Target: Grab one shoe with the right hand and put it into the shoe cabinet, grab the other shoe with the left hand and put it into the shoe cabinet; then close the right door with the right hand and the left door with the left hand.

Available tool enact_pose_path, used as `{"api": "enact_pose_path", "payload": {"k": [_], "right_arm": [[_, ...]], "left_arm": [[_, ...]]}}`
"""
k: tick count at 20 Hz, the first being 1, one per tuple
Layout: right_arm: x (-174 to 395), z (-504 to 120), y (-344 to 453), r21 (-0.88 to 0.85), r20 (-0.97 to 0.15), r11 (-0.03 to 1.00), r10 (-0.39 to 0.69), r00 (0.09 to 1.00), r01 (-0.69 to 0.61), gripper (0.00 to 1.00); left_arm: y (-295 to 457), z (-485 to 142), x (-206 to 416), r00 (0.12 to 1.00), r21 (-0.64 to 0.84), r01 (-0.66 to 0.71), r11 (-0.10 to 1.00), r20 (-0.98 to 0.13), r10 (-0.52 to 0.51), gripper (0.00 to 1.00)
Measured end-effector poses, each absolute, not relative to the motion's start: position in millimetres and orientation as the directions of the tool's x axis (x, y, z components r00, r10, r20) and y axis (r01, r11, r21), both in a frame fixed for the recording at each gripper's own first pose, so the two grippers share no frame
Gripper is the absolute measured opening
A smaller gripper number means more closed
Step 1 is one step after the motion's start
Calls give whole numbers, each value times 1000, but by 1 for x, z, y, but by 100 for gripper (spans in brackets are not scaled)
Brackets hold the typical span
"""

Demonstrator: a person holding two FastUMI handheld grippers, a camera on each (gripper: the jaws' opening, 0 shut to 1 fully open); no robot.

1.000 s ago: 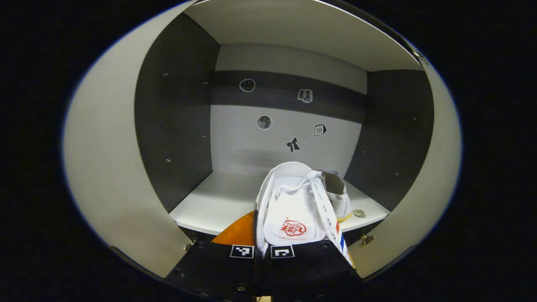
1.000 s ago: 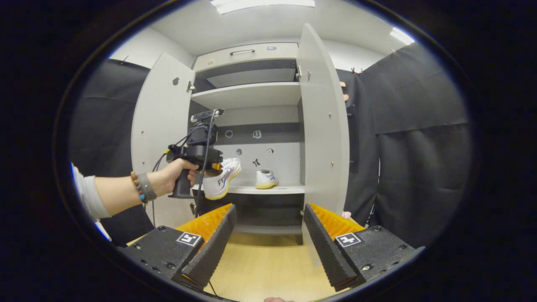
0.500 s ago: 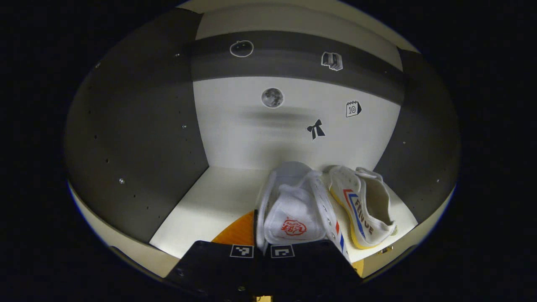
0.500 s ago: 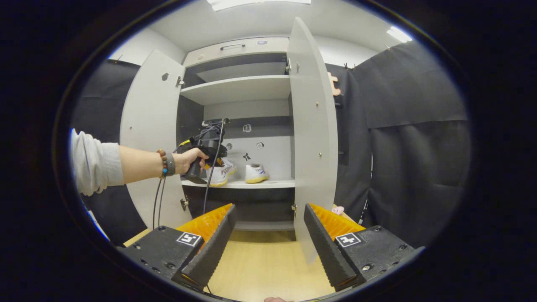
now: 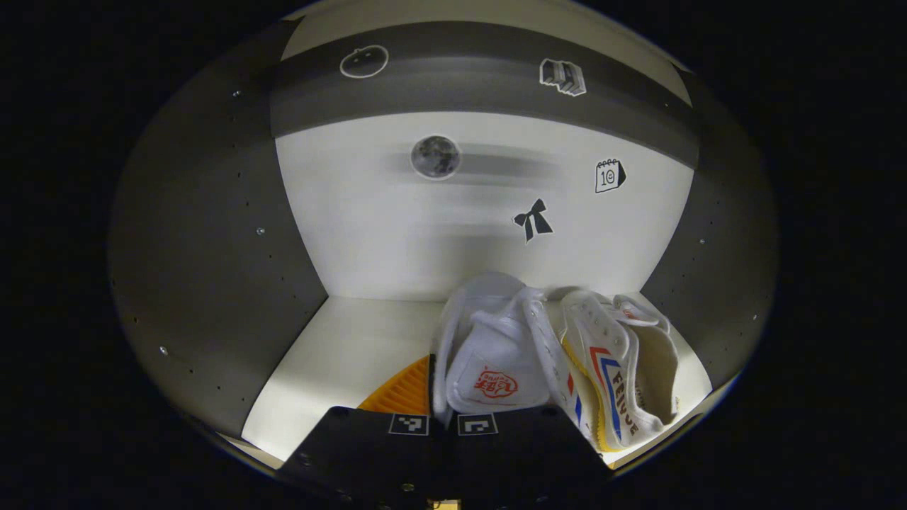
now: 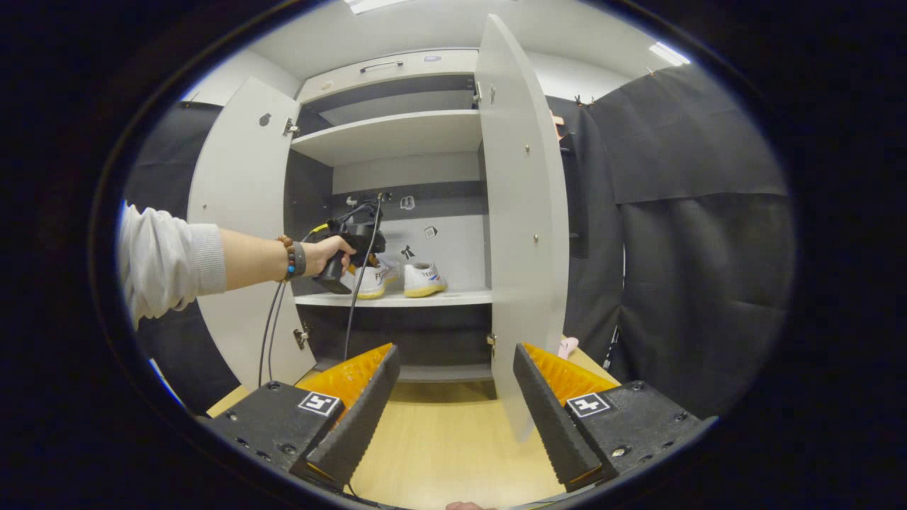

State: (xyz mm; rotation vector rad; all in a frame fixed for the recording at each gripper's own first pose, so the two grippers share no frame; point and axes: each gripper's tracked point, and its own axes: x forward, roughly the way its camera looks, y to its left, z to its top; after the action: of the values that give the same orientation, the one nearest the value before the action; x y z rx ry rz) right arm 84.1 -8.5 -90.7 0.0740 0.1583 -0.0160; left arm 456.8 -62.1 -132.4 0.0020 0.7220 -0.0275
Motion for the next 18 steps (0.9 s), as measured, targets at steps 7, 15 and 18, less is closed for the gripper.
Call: {"api": "enact_pose_path", "payload": {"k": [7, 15, 18], "right_arm": [[92, -99, -11, 86, -179, 996, -18, 984, 34, 100], [97, -105, -9, 86, -193, 996, -17, 981, 34, 100], [96, -104, -10, 82, -188, 996, -21, 982, 37, 100]], "left_arm": [[-66, -140, 466, 731, 4, 43, 999, -681, -29, 0], [-65, -150, 466, 712, 4, 37, 999, -702, -23, 0], [-64, -152, 466, 709, 4, 36, 999, -705, -22, 1]]}}
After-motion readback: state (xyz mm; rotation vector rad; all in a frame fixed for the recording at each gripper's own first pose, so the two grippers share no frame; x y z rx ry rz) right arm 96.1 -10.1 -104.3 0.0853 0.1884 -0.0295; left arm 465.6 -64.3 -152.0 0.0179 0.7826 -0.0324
